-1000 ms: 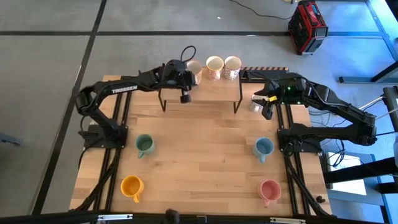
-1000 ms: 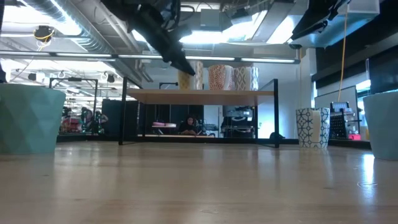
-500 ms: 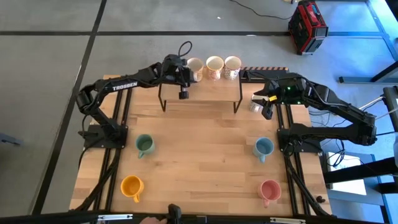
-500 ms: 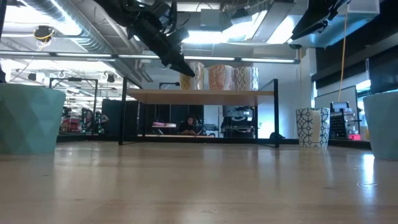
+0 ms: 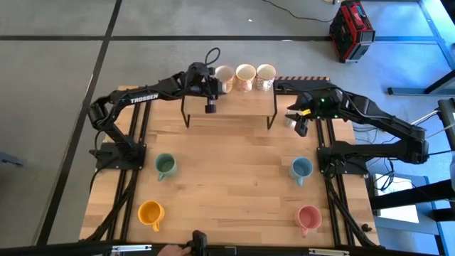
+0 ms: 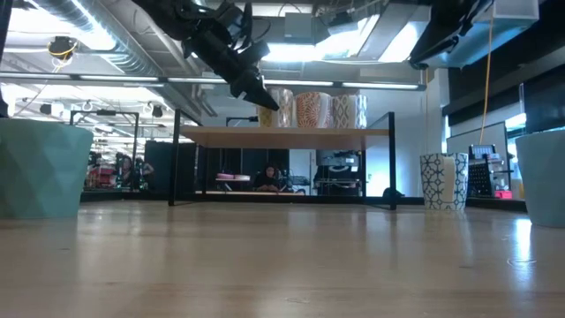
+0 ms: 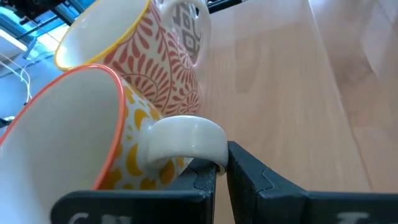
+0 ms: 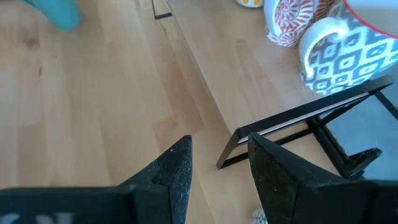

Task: Place coffee mugs
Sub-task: Put the yellow patterned mug on the shelf

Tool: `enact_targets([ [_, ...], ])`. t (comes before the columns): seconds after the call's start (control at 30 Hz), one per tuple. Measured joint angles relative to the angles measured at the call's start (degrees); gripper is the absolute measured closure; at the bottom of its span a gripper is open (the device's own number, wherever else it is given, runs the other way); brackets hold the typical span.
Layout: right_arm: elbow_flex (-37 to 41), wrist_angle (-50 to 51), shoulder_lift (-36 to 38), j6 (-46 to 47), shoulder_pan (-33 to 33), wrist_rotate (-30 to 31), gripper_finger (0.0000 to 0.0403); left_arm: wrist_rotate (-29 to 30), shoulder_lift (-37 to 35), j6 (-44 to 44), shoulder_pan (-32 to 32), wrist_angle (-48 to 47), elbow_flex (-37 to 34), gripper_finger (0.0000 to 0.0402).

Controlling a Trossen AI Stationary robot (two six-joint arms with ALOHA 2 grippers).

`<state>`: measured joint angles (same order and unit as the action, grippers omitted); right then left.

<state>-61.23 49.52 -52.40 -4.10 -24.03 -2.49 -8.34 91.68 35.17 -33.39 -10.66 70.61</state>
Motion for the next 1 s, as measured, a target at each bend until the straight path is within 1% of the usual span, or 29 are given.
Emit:
enact_targets([
  [0.27,0.0,0.0,-0.5,-0.9,0.0,-0.7,0.0256,0.1,0.0,2.7,-0.1,0.1,0.0,0.0378],
  [0.6,0.0,0.0,-0.4,-0.9,0.0,-0.7,0.0256,0.4,0.0,3.1,-0.1,1.1,0.0,0.0361],
  [0.83,0.0,0.0,-0.4,-0.9,0.0,-1.2,0.0256,0.2,2.3,3.1,-0.4,2.6,0.0,0.034],
  [1.0,0.0,0.2,-0.4,-0.9,0.0,-2.2,0.0256,0.2,2.4,3.0,-0.1,3.7,0.0,0.0329],
])
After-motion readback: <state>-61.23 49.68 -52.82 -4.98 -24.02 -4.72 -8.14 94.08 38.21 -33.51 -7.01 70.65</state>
